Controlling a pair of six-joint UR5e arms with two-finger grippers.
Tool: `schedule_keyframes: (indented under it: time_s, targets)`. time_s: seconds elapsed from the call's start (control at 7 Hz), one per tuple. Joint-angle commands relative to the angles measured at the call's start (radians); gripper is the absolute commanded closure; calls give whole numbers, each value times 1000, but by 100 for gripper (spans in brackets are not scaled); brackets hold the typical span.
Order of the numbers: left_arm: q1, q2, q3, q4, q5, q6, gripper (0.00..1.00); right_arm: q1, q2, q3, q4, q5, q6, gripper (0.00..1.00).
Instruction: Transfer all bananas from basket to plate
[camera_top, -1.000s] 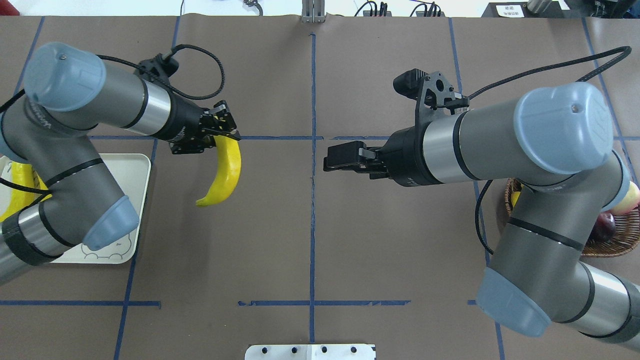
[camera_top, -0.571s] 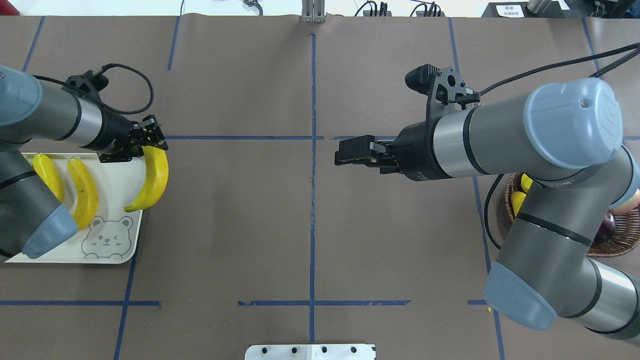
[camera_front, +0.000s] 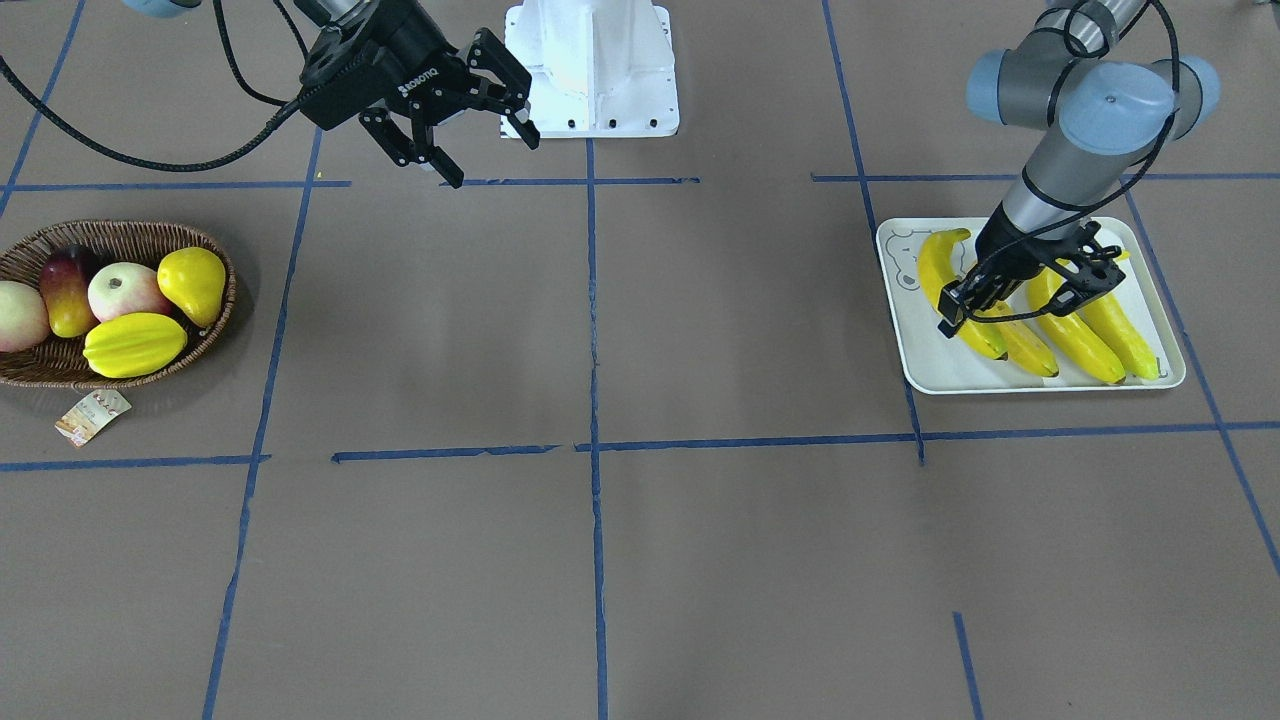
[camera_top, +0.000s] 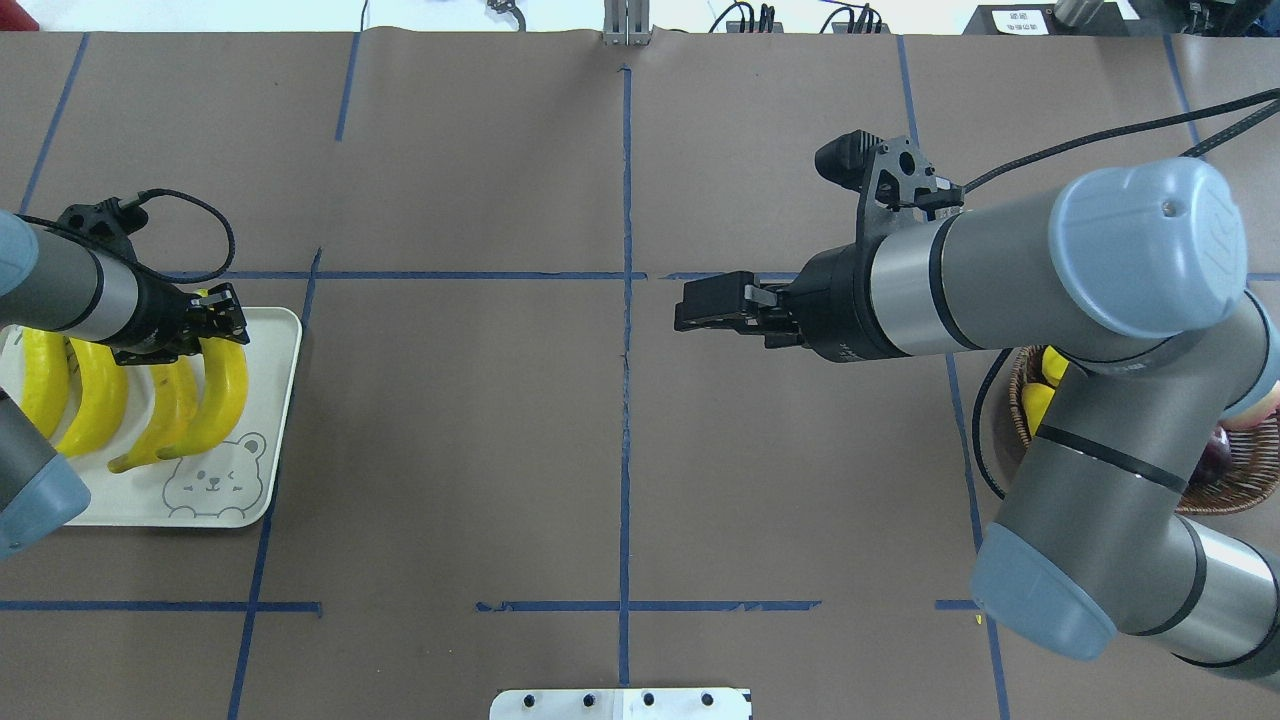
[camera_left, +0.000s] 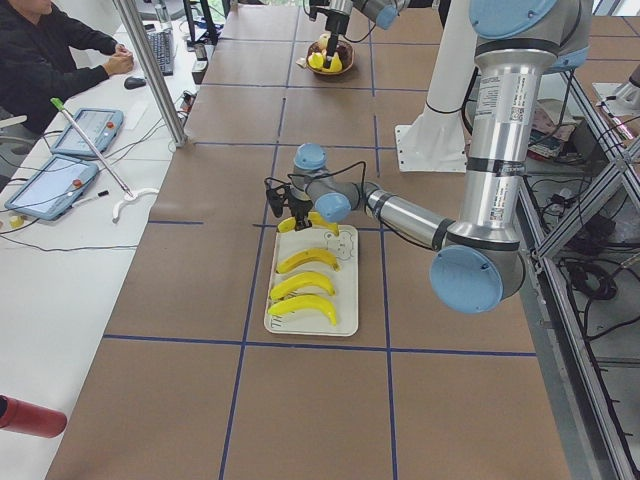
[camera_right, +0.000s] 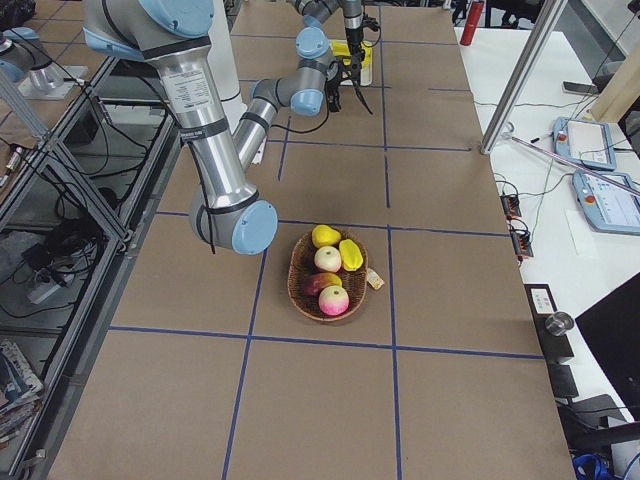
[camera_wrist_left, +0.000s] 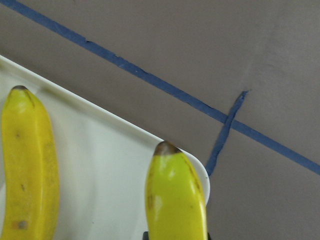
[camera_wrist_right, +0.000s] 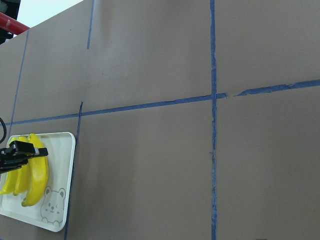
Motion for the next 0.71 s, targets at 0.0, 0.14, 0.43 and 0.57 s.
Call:
schedule_keyframes:
  time_s: [0.0,0.14,0.43,0.57]
  targets:
    - [2,10,10,-1,15,38,3,1,0,0,0,0,0,0]
    - [4,12,13,-2,87,38,0,1,0,0,0,0,0,0]
    - [7,12,3,-4,106,39,0,7,0,-2,0,0,0,0]
    - [4,15,-29,-4,71,41,0,25,-3,0,-2,6,0,0]
